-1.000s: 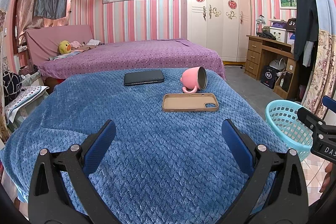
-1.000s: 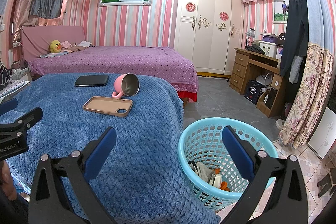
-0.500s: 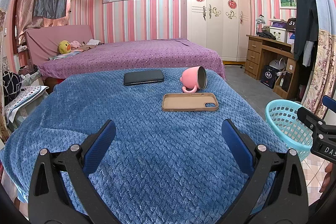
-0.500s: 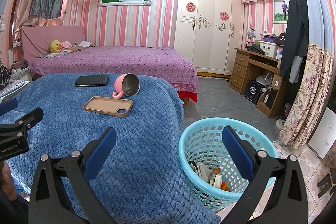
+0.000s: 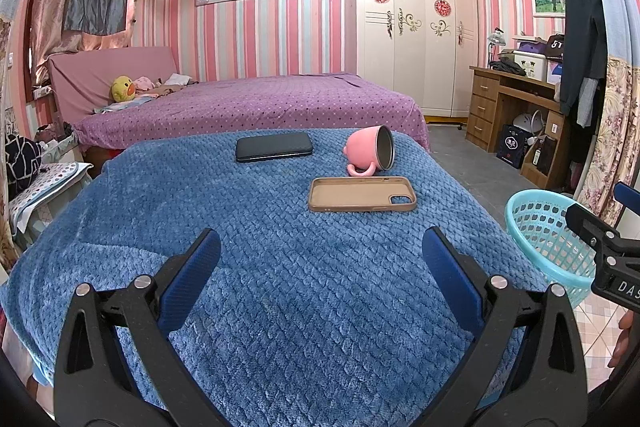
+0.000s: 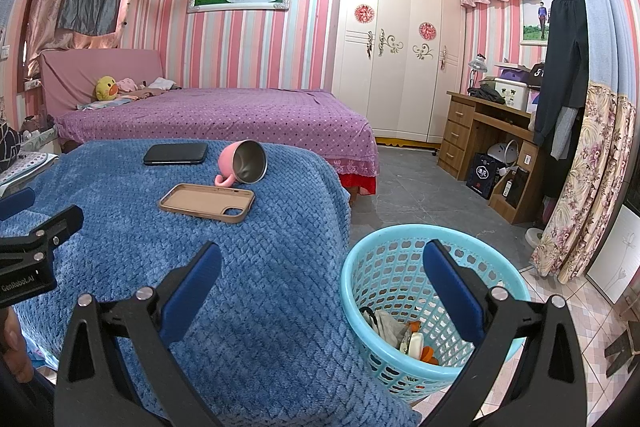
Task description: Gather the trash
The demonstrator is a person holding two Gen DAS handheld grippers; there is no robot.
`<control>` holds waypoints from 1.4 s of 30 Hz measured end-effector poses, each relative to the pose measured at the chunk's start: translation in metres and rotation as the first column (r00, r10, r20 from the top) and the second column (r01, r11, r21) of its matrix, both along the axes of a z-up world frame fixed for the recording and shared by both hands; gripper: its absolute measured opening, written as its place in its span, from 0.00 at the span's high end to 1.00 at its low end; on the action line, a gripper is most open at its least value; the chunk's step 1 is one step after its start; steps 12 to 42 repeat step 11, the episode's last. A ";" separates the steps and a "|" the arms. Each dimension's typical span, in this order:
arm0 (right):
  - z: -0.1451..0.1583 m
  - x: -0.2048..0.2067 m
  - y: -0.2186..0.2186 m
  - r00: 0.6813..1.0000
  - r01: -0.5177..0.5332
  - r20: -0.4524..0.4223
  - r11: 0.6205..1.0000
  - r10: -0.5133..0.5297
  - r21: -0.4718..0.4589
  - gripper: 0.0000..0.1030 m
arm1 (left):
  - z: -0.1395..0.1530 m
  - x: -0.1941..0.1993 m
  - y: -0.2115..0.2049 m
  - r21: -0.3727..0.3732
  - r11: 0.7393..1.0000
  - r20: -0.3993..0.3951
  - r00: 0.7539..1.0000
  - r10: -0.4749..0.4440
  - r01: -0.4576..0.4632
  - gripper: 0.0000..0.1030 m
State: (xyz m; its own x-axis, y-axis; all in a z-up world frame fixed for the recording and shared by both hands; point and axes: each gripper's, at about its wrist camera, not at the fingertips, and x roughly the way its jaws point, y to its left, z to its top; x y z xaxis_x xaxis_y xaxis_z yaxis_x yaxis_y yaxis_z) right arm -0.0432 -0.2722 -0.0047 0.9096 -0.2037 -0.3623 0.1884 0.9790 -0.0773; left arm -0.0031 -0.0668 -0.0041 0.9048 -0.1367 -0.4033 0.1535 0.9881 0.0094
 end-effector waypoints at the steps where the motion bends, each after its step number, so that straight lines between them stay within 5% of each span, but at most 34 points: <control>1: 0.000 0.000 0.000 1.000 0.000 0.000 1.000 0.000 0.000 0.04 | 0.000 0.000 0.000 0.000 1.000 0.000 1.000 0.000 0.000 0.05; 42: 0.000 0.000 0.000 1.000 0.000 0.000 1.000 0.000 0.000 0.04 | 0.000 0.000 0.000 -0.001 1.000 -0.003 1.000 0.000 0.000 0.05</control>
